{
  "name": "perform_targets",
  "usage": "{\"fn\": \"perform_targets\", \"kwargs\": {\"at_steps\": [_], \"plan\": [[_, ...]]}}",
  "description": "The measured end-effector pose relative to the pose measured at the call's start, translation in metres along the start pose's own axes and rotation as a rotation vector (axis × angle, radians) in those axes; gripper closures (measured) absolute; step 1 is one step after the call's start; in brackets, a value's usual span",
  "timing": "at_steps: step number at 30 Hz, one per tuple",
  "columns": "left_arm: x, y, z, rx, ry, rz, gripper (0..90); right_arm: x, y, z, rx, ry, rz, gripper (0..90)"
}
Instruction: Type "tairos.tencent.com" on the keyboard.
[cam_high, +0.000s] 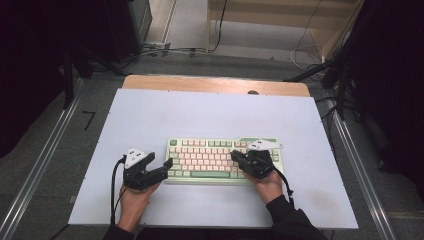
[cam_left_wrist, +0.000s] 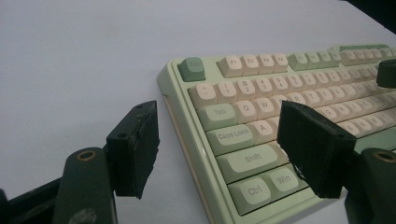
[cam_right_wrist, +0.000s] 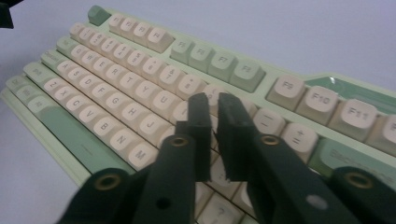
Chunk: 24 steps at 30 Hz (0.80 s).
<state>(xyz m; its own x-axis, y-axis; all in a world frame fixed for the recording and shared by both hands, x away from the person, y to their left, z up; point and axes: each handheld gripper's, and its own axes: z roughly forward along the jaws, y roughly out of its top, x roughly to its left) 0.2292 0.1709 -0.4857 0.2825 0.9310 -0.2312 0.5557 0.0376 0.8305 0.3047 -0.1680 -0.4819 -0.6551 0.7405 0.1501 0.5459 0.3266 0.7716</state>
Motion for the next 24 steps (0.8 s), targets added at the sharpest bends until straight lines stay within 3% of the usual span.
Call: {"fn": "perform_targets", "kwargs": {"at_steps": [9,24], "plan": [[0.002,-0.001,-0.002,-0.006,0.010,-0.007,29.9,0.013,0.007,0.018,0.027,0.003,-0.027,87.7],[0.002,-0.001,-0.002,-0.003,0.005,-0.010,29.9,0.018,0.010,0.027,0.034,-0.016,-0.023,87.7]]}}
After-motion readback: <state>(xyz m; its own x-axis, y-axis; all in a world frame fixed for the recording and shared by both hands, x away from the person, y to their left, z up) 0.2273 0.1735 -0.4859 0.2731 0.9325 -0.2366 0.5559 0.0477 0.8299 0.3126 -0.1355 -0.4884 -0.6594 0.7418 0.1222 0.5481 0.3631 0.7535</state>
